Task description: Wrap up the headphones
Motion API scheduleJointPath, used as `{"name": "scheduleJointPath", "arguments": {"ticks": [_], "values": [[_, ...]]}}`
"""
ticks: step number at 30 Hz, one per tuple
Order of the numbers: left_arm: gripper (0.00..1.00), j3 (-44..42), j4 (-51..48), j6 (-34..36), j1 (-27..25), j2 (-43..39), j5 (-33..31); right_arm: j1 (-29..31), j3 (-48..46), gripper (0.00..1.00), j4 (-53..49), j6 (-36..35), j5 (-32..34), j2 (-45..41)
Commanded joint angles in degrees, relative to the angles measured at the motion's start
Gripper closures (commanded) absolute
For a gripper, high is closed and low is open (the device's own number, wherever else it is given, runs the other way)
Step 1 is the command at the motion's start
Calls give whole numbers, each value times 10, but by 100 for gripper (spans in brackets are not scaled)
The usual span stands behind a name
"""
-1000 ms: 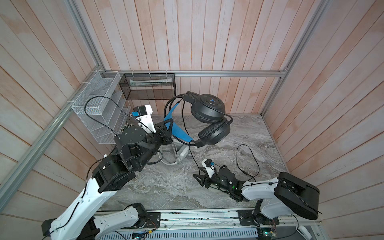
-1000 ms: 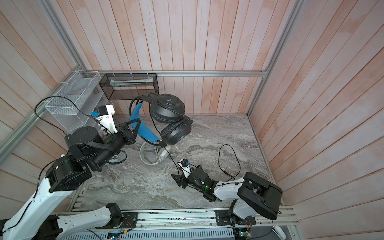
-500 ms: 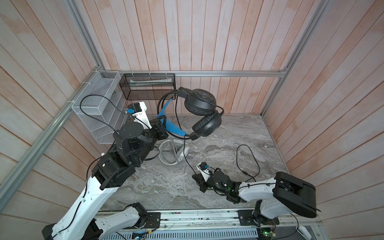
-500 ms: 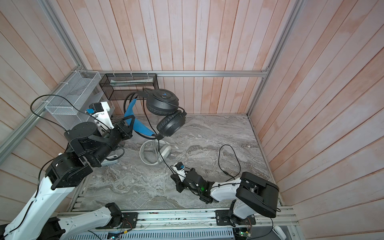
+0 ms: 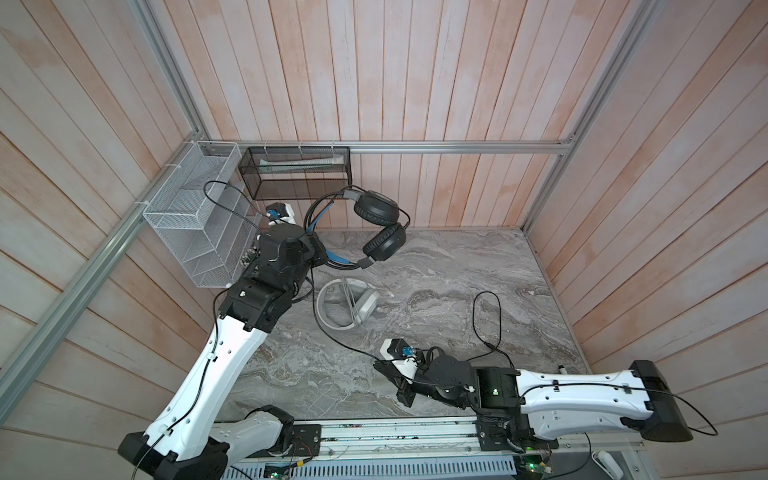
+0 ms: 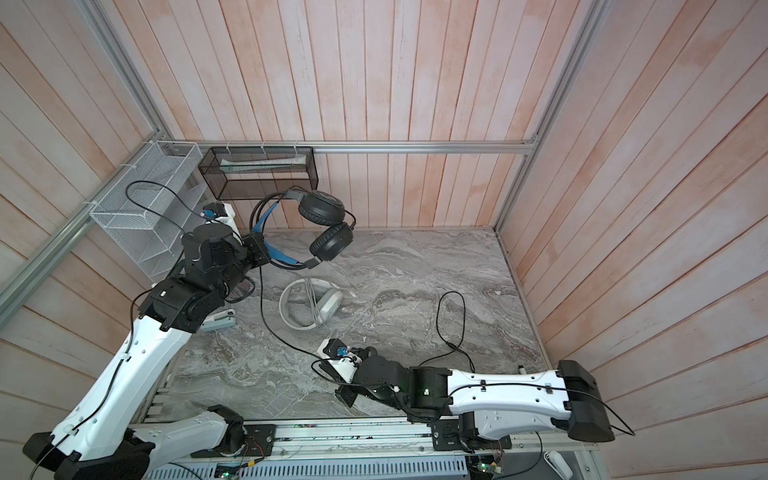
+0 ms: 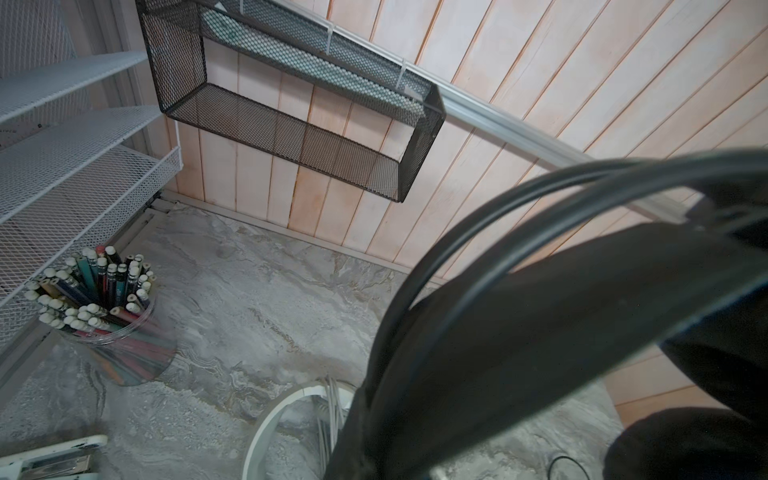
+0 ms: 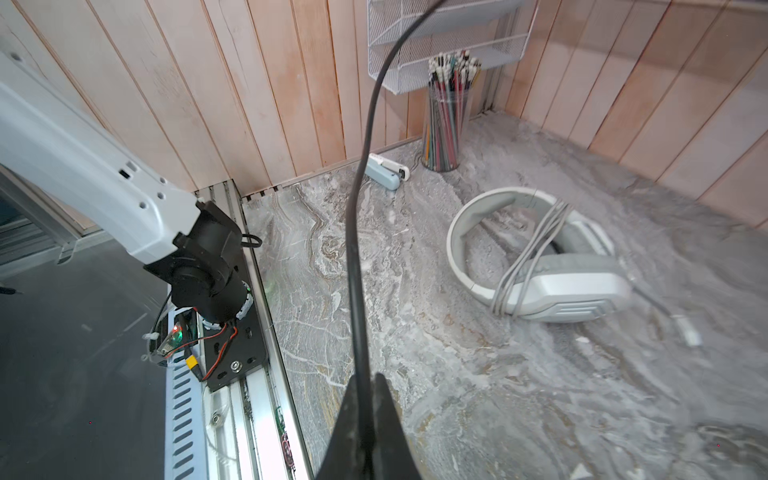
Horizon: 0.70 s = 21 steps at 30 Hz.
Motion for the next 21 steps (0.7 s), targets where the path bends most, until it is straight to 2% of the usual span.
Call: {"name": "scheduleJointPath", "arguments": {"ticks": [1,9,17,21], "values": [[100,-20,62,14,6,-4,11,5,73,100,-148,-48,56,-19],[100,-38,61,25,21,-4,40,17,217,100,-285,-97,70,20],[100,-53,60,29,26,-4,63,24,254,100,-302,-121,57,26],[100,-79,60,36,25,-2,82,26,320,100,-319,-151,55,37]]}}
